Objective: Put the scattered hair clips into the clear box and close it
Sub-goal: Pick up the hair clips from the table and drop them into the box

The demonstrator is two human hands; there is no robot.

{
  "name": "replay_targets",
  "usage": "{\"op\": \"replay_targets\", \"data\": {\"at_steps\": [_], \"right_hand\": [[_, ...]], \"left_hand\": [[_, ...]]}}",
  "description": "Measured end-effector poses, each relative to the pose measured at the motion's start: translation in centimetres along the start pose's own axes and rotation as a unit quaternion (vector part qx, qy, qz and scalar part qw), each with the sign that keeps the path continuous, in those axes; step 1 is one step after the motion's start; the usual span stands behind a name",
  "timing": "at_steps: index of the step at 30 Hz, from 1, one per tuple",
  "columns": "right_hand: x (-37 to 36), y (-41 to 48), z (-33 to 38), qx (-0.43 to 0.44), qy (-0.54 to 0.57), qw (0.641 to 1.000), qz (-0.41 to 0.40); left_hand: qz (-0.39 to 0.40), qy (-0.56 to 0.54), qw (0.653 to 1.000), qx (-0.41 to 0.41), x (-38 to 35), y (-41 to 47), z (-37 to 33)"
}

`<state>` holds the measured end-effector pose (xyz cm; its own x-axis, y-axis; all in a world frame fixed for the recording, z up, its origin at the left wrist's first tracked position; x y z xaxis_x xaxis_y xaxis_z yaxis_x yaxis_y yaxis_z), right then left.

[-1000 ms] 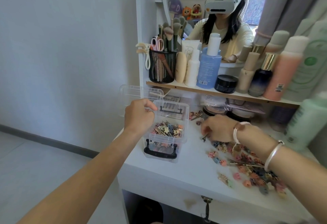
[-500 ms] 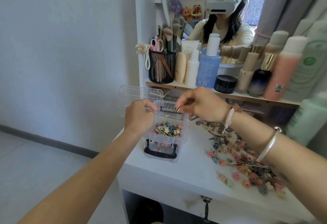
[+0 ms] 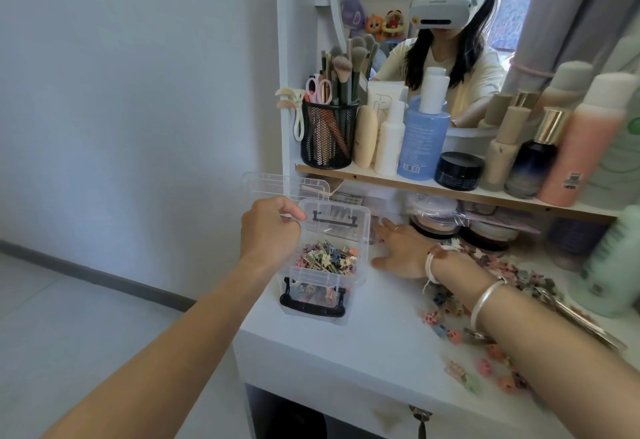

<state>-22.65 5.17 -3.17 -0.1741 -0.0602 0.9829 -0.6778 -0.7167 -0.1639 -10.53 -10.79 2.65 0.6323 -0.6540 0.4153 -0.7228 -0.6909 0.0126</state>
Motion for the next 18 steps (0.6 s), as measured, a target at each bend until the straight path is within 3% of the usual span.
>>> {"op": "replay_targets", "data": {"at_steps": [5, 14, 18], "right_hand": [[0.4, 0.9, -0.8, -0.016, 0.013, 1.0, -0.019], [1.8, -1.9, 0.7, 0.06, 0.029, 0.998, -0.012], [7.2, -3.8, 1.7, 0.082, 0.109, 0.981, -0.14]], "left_hand": [[0.008, 0.002, 1.0, -0.007, -0.3, 0.0, -0.1], [0.012, 0.005, 1.0, -0.007, -0.5, -0.3, -0.3], [0.014, 0.005, 1.0, -0.005, -0.6, -0.5, -0.3]]}}
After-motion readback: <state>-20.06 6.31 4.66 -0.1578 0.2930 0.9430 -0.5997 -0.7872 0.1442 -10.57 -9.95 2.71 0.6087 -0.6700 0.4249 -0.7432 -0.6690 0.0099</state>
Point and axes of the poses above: each hand's wrist, its own y-axis towards the middle knuckle, its own x-axis out of the back of the hand, z = x × y, the point moved 7 cm from there along y, towards the middle knuckle, and after that the axes turned 10 degrees about x, right-handed, at the moved point
